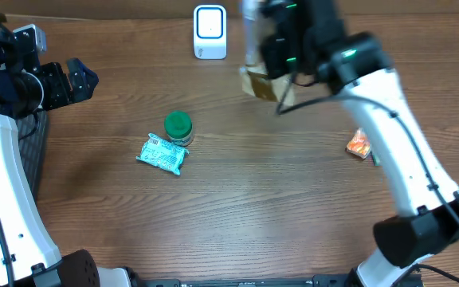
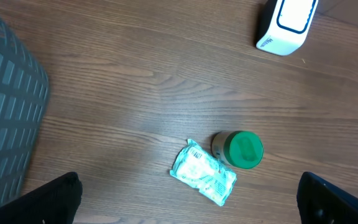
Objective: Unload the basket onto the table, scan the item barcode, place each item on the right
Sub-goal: 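Carry the mushroom bag right and set it on the table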
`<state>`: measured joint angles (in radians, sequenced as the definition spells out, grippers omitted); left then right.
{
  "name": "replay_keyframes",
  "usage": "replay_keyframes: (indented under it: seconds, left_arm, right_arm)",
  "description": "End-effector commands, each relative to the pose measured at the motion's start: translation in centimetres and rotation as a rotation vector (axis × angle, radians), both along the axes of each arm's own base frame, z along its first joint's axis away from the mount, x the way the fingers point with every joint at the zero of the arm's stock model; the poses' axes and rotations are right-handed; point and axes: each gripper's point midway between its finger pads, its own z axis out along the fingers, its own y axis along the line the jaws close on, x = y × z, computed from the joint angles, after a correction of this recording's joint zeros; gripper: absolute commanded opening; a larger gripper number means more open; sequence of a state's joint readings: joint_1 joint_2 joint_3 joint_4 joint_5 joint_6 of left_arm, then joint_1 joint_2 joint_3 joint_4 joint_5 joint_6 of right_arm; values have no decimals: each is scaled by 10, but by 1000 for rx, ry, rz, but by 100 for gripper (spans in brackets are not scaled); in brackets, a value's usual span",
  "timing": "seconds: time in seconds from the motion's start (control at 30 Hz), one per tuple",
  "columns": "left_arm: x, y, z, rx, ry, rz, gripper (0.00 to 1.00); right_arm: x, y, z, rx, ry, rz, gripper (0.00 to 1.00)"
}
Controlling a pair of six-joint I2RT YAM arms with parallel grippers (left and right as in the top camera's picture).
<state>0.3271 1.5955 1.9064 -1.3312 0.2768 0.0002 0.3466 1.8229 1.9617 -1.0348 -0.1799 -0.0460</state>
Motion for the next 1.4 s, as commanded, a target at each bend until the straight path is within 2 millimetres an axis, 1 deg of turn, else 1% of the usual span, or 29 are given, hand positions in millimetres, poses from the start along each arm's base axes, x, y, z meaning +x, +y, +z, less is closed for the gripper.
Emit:
replay_keyframes:
  seconds: [0.0,0.17,0.27,0.33,0.37,0.43,0.5,0.63,0.77,0.8,0.83,0.9,0.97,1.0,1.07,1.2,1.37]
  left_arm:
    - [1,0,1,9,-7,-14,100]
    - [1,0,1,9,-7,-14,100]
    - [1,0,1,9,-8,-14,100]
    - [1,0,1,9,-7,-14,100]
    - [1,0,1,9,-7,-14,100]
    - [1,0,2,10,-8,-14,100]
    - [1,0,1,9,-7,-14,100]
    - [1,0,1,10,-8,-14,99]
    - [1,0,1,10,-8,-14,99]
    - [1,0,1,9,-8,-14,100]
    - [1,0,1,9,-8,-14,100]
    - [1,0,1,10,-8,-14,100]
    - [1,0,1,9,-8,-14,100]
    - [1,0,1,9,-7,-14,100]
    - [1,0,2,9,-8,-14,100]
    - [1,0,1,9,-8,-14,100]
    - [1,0,1,10,-8,-14,100]
  right_arm:
    - [-7,-39,5,268,210,-153,4]
    - [-7,-129,-26,310,361,-436,4]
    - [-10,-173,-49,321,412,-548,4]
    - [-13,-194,-67,328,438,-604,4]
    - [-16,-208,-81,342,465,-653,4]
    - [-19,-223,-100,351,485,-697,4]
    - [-24,-240,-126,361,504,-744,4]
    - [-37,-264,-164,376,529,-812,4]
    - [-53,-288,-188,388,562,-916,4]
    - [-55,-291,-189,391,566,-926,9]
    - [-58,-294,-191,394,571,-937,23]
    - [-63,-298,-192,399,586,-953,45]
    - [-67,-300,-192,400,601,-962,52]
    - [-69,-300,-193,402,608,-966,59]
    - [-72,-301,-192,402,622,-970,62]
    - [-79,-299,-182,394,660,-965,62]
    - [-81,-296,-153,384,659,-945,58]
